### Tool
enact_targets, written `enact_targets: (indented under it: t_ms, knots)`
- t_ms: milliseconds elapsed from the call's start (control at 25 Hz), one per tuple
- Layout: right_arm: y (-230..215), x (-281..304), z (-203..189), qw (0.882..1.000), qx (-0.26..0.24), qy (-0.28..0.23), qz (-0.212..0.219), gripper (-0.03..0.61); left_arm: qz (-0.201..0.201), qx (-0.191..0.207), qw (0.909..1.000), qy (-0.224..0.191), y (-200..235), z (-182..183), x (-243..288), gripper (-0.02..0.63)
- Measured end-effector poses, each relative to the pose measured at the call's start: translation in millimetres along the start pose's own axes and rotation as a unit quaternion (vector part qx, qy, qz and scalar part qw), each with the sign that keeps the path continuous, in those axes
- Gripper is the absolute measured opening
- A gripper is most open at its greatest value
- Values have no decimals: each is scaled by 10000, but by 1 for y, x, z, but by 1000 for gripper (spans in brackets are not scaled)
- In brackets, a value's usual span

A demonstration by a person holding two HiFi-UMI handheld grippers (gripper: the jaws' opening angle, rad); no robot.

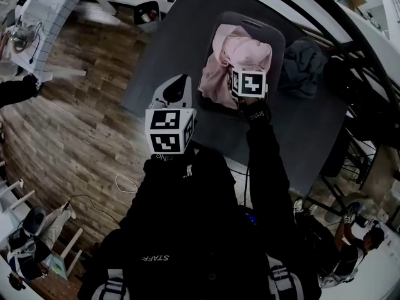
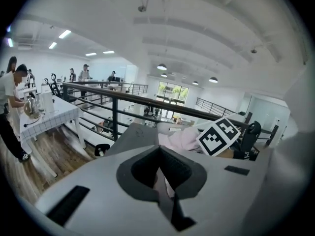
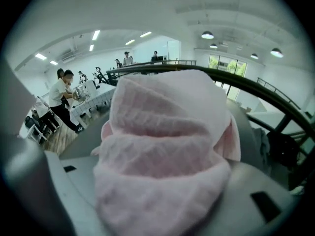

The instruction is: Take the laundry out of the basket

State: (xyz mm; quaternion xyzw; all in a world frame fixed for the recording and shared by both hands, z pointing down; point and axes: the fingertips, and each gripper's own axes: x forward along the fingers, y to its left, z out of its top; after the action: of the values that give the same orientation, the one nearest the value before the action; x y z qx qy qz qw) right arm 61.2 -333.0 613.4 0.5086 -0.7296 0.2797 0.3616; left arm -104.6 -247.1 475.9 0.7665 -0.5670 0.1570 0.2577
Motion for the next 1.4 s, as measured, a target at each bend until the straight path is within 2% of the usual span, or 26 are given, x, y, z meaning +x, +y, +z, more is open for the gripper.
enact_targets:
  t_ms: [240,480,840,1200,1400]
  knots:
    - [12,-92,32,9952,60,-960,-187,298,-202,135,9990,-370,-23,28,-32,2]
    - [18,-171,51,9825,254,-1806,-378,298,-327,304,9961,-766,-40,55,-59,2]
    - [25,-287,92,9466,213,-3143,-678,301,-398,554,9855,-1552,-62,117,-96,2]
    - [29,-358,108,9137,108,-3965,-886,302,-501,741,9750,-2036,-81,150,-118,2]
    - [30,-384,118,9002,41,-4247,-959,308,-529,833,9680,-2309,-90,169,-130,2]
